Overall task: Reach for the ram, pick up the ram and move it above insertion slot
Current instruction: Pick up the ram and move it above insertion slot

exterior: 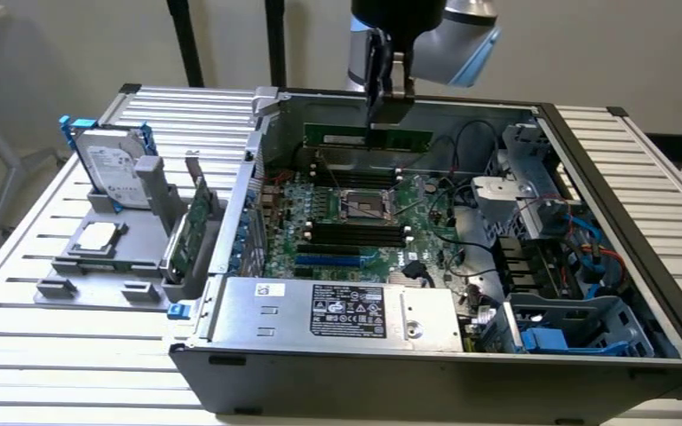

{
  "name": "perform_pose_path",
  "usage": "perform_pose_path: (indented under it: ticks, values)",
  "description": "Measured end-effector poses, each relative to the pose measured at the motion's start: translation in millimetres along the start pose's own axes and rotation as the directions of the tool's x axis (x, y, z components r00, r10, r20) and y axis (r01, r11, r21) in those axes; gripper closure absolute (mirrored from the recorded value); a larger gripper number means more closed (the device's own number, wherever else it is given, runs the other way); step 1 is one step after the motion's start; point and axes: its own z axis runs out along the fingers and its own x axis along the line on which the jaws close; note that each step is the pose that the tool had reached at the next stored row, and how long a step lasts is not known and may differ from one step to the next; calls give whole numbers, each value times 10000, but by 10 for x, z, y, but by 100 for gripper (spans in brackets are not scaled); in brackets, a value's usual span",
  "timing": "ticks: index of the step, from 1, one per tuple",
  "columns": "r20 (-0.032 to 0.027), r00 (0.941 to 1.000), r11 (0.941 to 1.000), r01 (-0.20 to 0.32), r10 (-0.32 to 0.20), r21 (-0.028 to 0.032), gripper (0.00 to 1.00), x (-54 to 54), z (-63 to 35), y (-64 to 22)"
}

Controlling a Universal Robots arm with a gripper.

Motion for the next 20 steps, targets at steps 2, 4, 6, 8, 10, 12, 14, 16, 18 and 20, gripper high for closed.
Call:
perform_pose_path:
  ticks: [2,4,6,8,10,12,14,16,18,20]
  values:
    - [-2,10000,10000,-17,17,0,86,-23,12,-21]
    - [-4,10000,10000,-51,51,1,86,-38,23,-41]
    - [-10,10000,10000,-99,99,6,86,-50,32,-57]
    - [-33,9999,9999,-151,151,28,86,-65,41,-66]
    - [-84,9998,9998,-189,190,85,86,-85,48,-71]
    - [-131,9996,9996,-231,233,164,86,-103,56,-72]
    - [-140,9995,9994,-286,289,201,86,-111,61,-72]
    - [-139,9995,9994,-298,301,202,86,-111,61,-72]
    - [-140,9994,9993,-300,302,202,86,-111,61,-72]
    - [-140,9994,9993,-300,303,202,86,-111,61,-72]
